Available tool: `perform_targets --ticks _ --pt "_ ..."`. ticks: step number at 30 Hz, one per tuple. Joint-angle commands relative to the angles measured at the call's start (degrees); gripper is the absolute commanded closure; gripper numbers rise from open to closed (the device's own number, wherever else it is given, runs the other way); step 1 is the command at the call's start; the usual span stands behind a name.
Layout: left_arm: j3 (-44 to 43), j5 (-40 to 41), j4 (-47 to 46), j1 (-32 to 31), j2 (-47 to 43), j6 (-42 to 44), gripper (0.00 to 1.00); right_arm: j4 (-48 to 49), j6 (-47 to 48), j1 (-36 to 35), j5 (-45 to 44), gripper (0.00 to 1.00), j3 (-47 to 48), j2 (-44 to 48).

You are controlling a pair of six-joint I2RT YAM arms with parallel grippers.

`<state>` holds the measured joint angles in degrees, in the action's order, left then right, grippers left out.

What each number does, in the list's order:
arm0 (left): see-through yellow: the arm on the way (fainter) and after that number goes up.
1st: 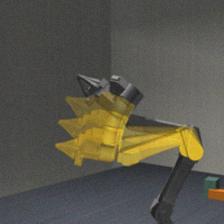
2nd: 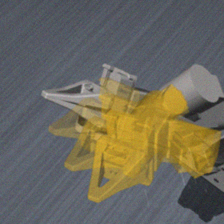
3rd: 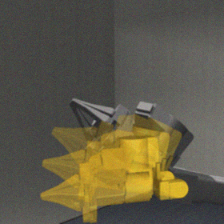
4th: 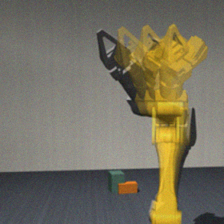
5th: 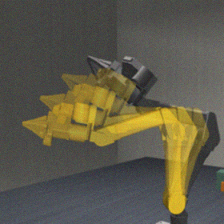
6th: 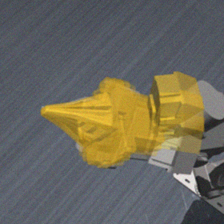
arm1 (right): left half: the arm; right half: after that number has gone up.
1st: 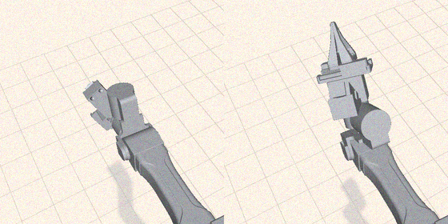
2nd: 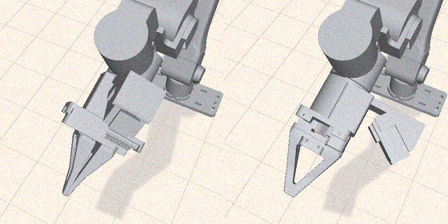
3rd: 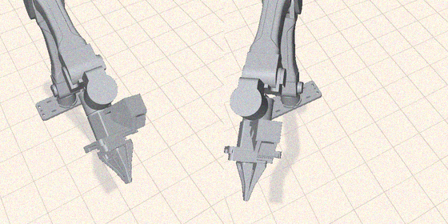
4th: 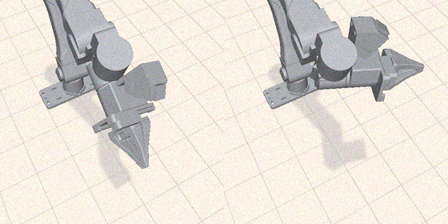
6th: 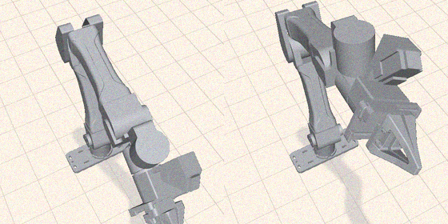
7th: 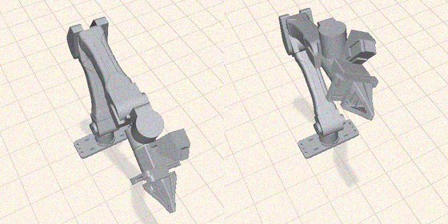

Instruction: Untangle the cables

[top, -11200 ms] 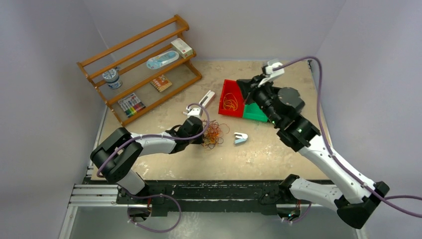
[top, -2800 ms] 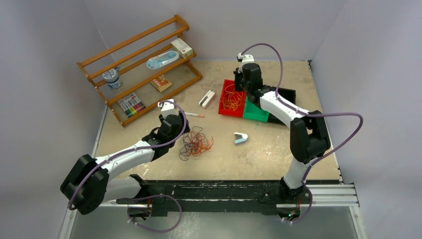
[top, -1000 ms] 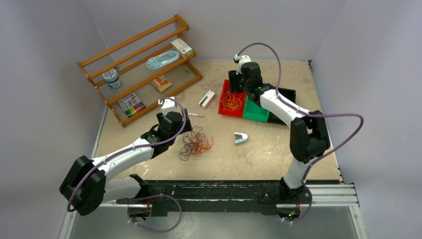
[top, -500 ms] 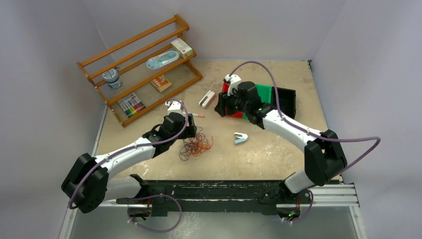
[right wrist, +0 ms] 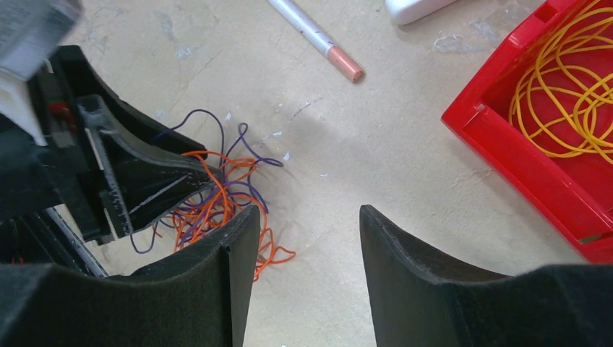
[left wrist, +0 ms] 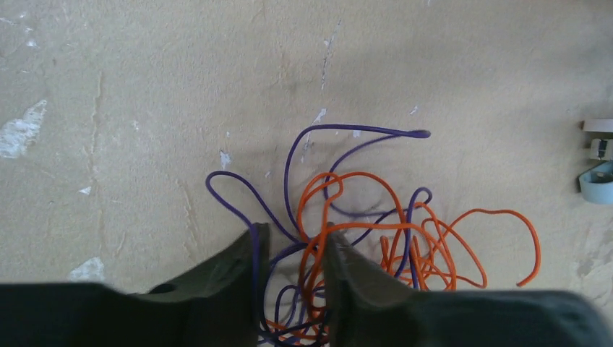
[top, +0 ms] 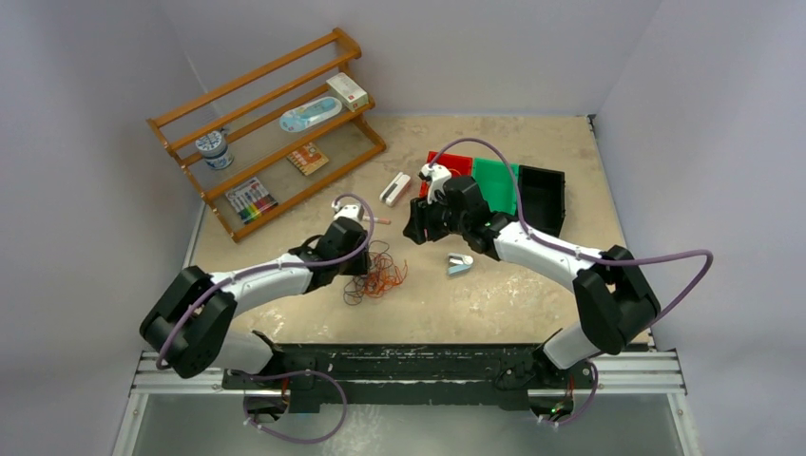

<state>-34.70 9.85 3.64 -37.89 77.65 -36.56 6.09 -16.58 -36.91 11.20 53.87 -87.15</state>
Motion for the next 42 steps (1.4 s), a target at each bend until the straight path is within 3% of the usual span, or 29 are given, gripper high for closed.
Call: perform_targets --ticks 1,3,5,9,12,14,19,24,42 --pt "-6.7 0.3 0.1 0.1 3.9 4.2 0.75 2.3 -1.0 0.1 -1.2 0.44 -0.2 0.5" --pt "-10.4 0.8 1.5 0.1 6.1 6.5 0.86 2.6 -1.4 0.2 -0.7 0.44 -1.0 0.8" --pt "-14.0 -0.3 1.8 0.1 8.4 9.1 0.91 3.4 -2.3 0.2 0.6 0.44 -2.1 1.2" --pt "-20.5 -3.5 3.3 -0.6 12.8 15.3 0.94 6.3 -2.7 0.1 0.7 0.43 -4.8 1.9" --pt "-24.1 -0.5 6.6 -2.2 15.0 18.7 0.93 8.4 -2.9 0.2 -0.4 0.43 -6.5 2.2" --pt "-24.2 2.7 7.8 -2.7 15.0 18.7 0.87 9.1 -3.3 0.5 -1.2 0.42 -7.2 2.0" --pt "-18.2 6.5 5.8 -2.8 10.5 14.7 0.58 11.4 -4.6 1.1 -2.0 0.41 -7.9 1.3" --pt "-12.1 5.7 2.3 -2.8 7.1 10.9 0.44 14.2 -5.4 1.6 -1.2 0.4 -7.1 -0.7" --pt "-8.8 6.0 -1.7 -2.8 9.0 9.6 0.43 13.8 -0.2 2.5 7.5 0.46 4.9 -15.0"
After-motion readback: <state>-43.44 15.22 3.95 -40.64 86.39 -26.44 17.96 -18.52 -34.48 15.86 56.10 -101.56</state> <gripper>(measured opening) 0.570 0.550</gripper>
